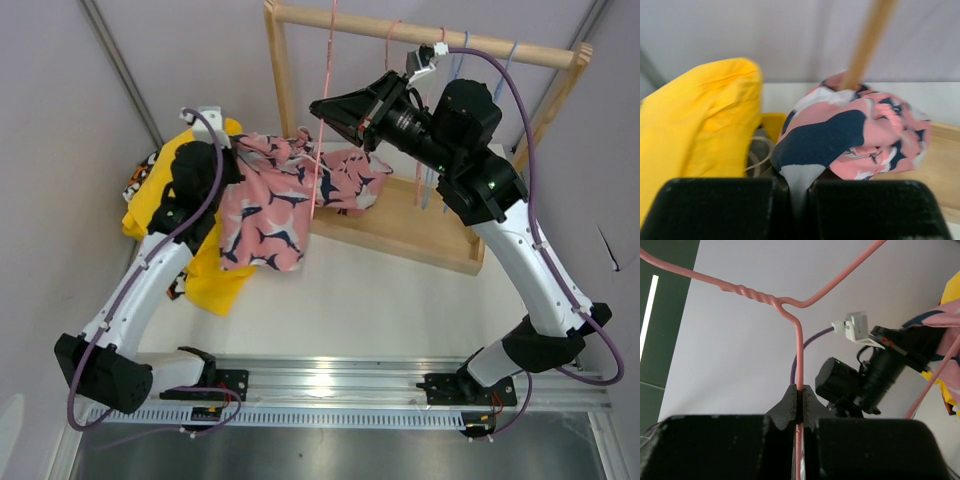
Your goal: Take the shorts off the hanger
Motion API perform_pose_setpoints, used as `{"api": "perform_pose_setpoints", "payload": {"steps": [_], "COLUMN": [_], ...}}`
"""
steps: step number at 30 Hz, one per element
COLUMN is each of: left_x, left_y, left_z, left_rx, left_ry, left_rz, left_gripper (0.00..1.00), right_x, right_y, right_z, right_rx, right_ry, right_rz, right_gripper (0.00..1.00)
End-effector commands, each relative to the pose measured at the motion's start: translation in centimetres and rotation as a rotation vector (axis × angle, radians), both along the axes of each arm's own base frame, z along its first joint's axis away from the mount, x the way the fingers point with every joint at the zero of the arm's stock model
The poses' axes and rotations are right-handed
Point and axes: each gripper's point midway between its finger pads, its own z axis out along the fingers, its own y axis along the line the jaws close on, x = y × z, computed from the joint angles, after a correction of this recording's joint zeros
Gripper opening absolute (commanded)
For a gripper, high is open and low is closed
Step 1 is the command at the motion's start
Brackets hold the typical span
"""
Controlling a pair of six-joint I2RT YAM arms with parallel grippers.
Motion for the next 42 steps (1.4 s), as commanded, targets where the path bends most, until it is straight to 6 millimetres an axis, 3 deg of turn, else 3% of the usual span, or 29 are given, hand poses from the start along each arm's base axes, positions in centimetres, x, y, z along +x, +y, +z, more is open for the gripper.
{"api": "perform_pose_setpoints", "payload": {"steps": [1, 2, 3, 5, 6, 8, 9, 10, 11, 12, 13, 16, 17, 18, 19, 20, 22, 23, 24, 26, 27, 28, 29, 31, 33, 34, 36, 37, 42], "left_x": [-2.6, -2.5, -2.8, -1.4, -0.3, 2.1, 3.7, 4.9, 6.2, 5.5, 8.6, 11.3, 13.6, 14.6, 15.5, 17.3, 18.2, 18.5, 18.6, 18.3, 17.6, 17.1, 16.1, 13.8, 12.6, 10.3, 8.8, 6.7, 2.6], "left_y": [3.5, 4.3, 6.0, 7.2, 7.4, 8.3, 8.7, 8.5, 10.2, 10.4, 10.9, 12.2, 12.5, 12.7, 12.5, 12.6, 12.3, 12.3, 11.7, 11.5, 11.2, 11.2, 11.3, 11.2, 11.2, 11.1, 11.1, 11.1, 11.2], "left_z": [8.7, 9.4, 12.3, 14.2, 17.1, 16.0, 19.0, 17.8, 17.3, 21.7, 18.9, 16.3, 12.4, 10.5, 8.5, 4.0, -1.0, -3.6, -7.2, -9.5, -11.7, -11.5, -13.4, -13.2, -11.4, -11.5, -9.4, -8.6, -3.2], "left_rx": [-0.059, -0.057, -0.067, -0.066, -0.075, -0.088, -0.101, -0.107, -0.117, -0.12, -0.124, -0.141, -0.146, -0.151, -0.157, -0.174, -0.206, -0.218, -0.238, -0.272, -0.287, -0.294, -0.297, -0.303, -0.302, -0.303, -0.295, -0.278, -0.264], "left_ry": [-0.169, -0.168, -0.214, -0.217, -0.262, -0.193, -0.236, -0.176, -0.155, -0.252, -0.186, -0.147, -0.075, -0.041, -0.005, 0.087, 0.21, 0.274, 0.364, 0.431, 0.467, 0.455, 0.481, 0.442, 0.384, 0.386, 0.313, 0.288, 0.154], "left_rz": [0.046, 0.065, 0.103, 0.104, 0.089, 0.074, 0.077, 0.054, 0.086, 0.082, 0.089, 0.117, 0.13, 0.133, 0.128, 0.132, 0.135, 0.138, 0.125, 0.135, 0.138, 0.144, 0.156, 0.17, 0.167, 0.172, 0.17, 0.182, 0.186], "left_gripper": [0.0, 0.0, 0.0, 0.0, 0.0, 0.0, 0.0, 0.0, 0.0, 0.0, 0.0, 0.0, 0.03, 0.07, 0.14, 0.25, 0.43, 0.59, 0.68, 0.81, 0.97, 0.99, 0.99, 0.99, 0.99, 0.99, 0.99, 0.99, 0.99], "right_x": [-1.1, -0.9, -0.7, -0.1, 0.0, 0.7, 0.9, 1.5, 1.8, 2.0, 2.2, 3.5, 4.2, 4.6, 4.9, 5.4, 6.4, 7.0, 7.8, 8.7, 9.7, 10.2, 10.7, 12.3, 13.6, 14.6, 15.4, 15.8, 16.0], "right_y": [-1.1, -1.2, -1.3, -1.2, -1.1, -0.7, -0.7, -0.4, -0.3, -0.3, -0.2, -0.3, -0.5, -0.5, -0.6, -0.9, -1.0, -1.0, -1.1, -1.3, -1.5, -1.6, -1.6, -1.9, -2.0, -2.2, -2.1, -2.1, -2.0], "right_z": [1.6, 1.4, 1.4, 0.8, 0.5, 0.1, 0.1, -0.4, -0.6, -0.9, -1.2, -2.1, -2.3, -2.5, -2.6, -2.4, -2.6, -2.7, -2.5, -2.4, -2.3, -2.2, -2.3, -2.2, -2.9, -3.5, -4.2, -4.7, -7.2], "right_rx": [0.037, 0.036, 0.041, 0.034, 0.03, 0.027, 0.028, 0.019, 0.014, 0.01, 0.004, -0.007, -0.006, -0.009, -0.007, -0.002, 0.0, -0.001, 0.002, 0.009, 0.01, 0.011, 0.01, 0.026, 0.031, 0.03, 0.024, 0.02, 0.003], "right_ry": [-0.042, -0.038, -0.039, -0.029, -0.021, -0.011, -0.007, 0.005, 0.01, 0.016, 0.021, 0.04, 0.041, 0.045, 0.047, 0.04, 0.045, 0.047, 0.043, 0.046, 0.045, 0.043, 0.044, 0.038, 0.062, 0.072, 0.089, 0.098, 0.14], "right_rz": [0.0, -0.003, -0.007, -0.003, 0.0, 0.008, 0.016, 0.02, 0.021, 0.021, 0.028, 0.021, 0.012, 0.009, 0.002, -0.009, -0.017, -0.023, -0.034, -0.043, -0.055, -0.063, -0.069, -0.095, -0.117, -0.136, -0.149, -0.157, -0.177], "right_gripper": [0.0, 0.0, 0.0, 0.0, 0.0, 0.0, 0.0, 0.0, 0.0, 0.0, 0.0, 0.0, 0.0, 0.0, 0.0, 0.0, 0.0, 0.0, 0.0, 0.0, 0.0, 0.0, 0.0, 0.0, 0.0, 0.0, 0.0, 0.0, 0.0]}}
